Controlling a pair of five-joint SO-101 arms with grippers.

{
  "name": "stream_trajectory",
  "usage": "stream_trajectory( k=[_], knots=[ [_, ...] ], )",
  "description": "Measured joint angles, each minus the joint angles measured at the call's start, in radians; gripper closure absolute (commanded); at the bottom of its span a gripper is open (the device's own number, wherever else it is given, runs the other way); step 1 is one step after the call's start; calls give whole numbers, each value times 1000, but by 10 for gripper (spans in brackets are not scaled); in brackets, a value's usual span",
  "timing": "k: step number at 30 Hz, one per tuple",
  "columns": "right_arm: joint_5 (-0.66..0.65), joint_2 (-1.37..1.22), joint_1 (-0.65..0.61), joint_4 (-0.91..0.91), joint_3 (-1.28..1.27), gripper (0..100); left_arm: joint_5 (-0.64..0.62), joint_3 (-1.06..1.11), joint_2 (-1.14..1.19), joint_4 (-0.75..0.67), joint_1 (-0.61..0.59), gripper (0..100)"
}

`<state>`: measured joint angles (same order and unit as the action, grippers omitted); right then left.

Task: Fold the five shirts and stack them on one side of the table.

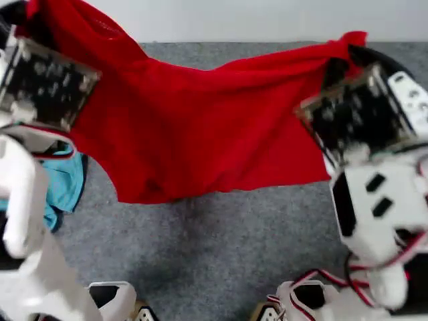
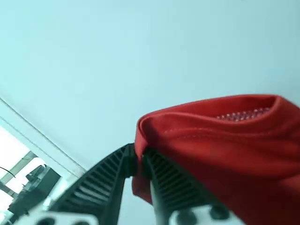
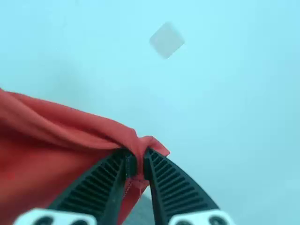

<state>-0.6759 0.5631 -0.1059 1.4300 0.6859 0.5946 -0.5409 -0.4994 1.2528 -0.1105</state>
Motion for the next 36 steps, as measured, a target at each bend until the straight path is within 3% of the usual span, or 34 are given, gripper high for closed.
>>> stream_trajectory(
  k=[9,13,17,26,36],
  knots=[
    [-9,132,106,61,2,987,38,-273,-2,106,2,985],
    [-9,169,118,138,2,987,71,-394,-12,74,2,985],
    [-9,170,124,144,2,987,104,-370,-15,-25,2,985],
    [-54,170,124,-35,2,987,110,-287,6,-35,2,985],
    [-121,279,127,66,2,987,110,-384,-48,-35,2,985]
  ],
)
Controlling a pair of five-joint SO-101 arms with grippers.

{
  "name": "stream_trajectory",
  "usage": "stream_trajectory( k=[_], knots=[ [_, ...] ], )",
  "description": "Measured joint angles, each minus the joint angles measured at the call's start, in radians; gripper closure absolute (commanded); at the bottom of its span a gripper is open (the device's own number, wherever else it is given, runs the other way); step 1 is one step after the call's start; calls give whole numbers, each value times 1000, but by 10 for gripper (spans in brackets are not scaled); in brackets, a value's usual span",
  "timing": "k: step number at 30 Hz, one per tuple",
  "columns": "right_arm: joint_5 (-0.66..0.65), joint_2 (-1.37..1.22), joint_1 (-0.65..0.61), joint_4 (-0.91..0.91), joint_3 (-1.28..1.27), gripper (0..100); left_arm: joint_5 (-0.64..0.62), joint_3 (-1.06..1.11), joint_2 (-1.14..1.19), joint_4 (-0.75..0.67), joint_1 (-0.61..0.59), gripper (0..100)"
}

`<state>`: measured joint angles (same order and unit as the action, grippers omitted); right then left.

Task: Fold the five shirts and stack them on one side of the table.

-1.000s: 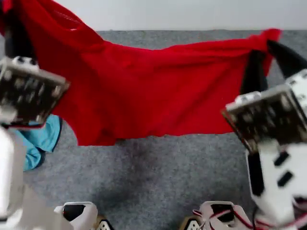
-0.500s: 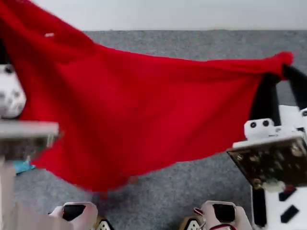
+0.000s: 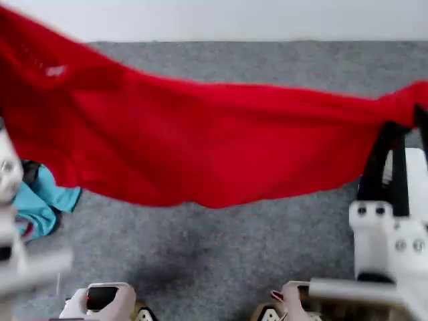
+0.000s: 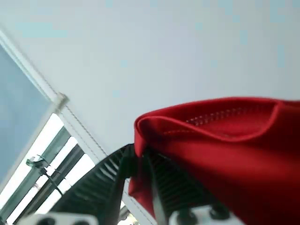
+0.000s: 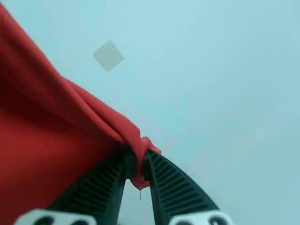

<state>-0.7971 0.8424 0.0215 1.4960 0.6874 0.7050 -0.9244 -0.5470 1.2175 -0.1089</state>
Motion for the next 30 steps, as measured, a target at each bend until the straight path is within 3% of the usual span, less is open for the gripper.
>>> stream_trajectory(
  k=[10,15,25,30],
  knots=[
    [-34,103,115,89,34,987,0,-28,-97,3,0,985],
    [-60,89,120,137,-15,987,0,-21,-68,78,0,985],
    [-149,-63,106,135,-442,987,0,-17,288,324,11,985],
    [-153,-137,69,14,-720,987,0,37,542,411,54,985]
  ],
)
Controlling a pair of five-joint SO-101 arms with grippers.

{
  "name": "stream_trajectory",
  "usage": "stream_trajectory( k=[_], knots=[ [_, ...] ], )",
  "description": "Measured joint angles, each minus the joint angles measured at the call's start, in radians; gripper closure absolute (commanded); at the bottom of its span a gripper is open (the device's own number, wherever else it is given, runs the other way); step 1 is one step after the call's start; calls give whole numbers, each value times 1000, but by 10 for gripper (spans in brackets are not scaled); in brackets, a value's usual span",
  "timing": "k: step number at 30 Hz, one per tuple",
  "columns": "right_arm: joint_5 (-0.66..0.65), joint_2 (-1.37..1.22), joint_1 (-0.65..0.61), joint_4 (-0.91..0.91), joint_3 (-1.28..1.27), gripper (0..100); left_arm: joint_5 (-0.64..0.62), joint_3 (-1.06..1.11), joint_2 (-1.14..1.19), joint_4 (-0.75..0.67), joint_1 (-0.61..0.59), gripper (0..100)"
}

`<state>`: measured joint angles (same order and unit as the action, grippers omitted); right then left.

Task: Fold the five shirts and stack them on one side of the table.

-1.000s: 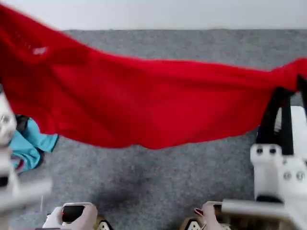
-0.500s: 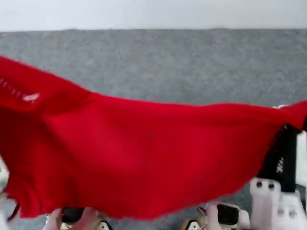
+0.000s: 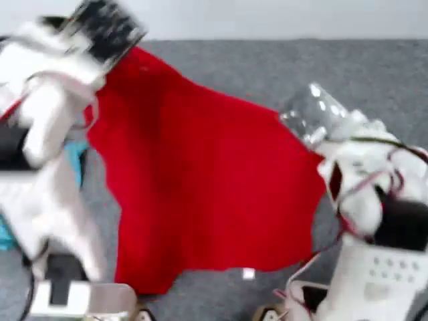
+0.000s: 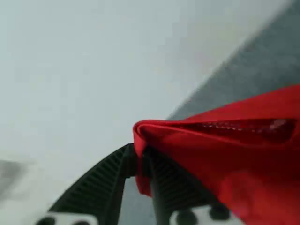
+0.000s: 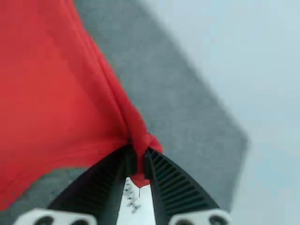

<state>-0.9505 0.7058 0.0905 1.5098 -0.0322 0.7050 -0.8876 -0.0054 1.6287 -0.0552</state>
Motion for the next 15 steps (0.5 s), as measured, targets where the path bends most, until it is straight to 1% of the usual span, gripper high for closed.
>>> stream_trajectory(
  k=[3,7,10,15],
  knots=[
    [0,-34,-11,-155,-158,987,0,15,143,-3,21,985],
    [0,-87,-17,-379,-302,987,0,15,315,-63,23,985],
    [0,-141,-18,-526,-331,987,0,17,407,-124,23,985],
    [-6,-244,-18,-726,-331,987,0,17,483,-255,23,985]
  ],
)
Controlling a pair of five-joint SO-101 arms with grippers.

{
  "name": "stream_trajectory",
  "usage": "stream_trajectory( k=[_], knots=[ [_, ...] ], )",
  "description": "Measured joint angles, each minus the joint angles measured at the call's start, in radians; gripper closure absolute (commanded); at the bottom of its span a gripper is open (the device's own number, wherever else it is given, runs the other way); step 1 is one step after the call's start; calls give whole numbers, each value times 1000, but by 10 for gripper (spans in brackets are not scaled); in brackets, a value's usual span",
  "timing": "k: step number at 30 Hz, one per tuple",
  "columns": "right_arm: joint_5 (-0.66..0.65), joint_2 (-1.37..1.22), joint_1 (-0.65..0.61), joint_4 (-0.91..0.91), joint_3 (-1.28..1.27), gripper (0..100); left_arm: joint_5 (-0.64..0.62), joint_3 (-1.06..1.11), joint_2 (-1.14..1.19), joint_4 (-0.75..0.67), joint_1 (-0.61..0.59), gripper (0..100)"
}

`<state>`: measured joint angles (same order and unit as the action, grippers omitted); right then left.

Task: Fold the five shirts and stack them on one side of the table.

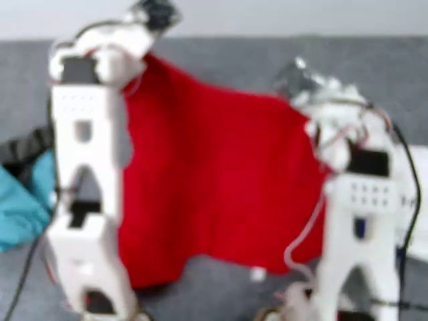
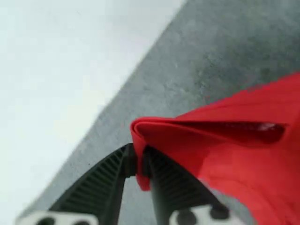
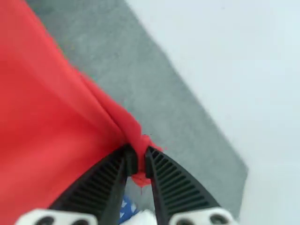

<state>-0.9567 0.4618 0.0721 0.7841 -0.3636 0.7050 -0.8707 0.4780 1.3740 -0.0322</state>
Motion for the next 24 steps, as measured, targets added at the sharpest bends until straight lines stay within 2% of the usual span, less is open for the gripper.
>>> stream_trajectory(
  k=[5,13,24],
  knots=[
    [-60,-146,0,-210,0,987,0,0,72,-189,0,985],
    [-68,-328,0,-560,0,987,0,6,112,-436,2,985],
    [-69,-548,0,-606,252,987,-3,6,127,-644,17,985]
  ],
)
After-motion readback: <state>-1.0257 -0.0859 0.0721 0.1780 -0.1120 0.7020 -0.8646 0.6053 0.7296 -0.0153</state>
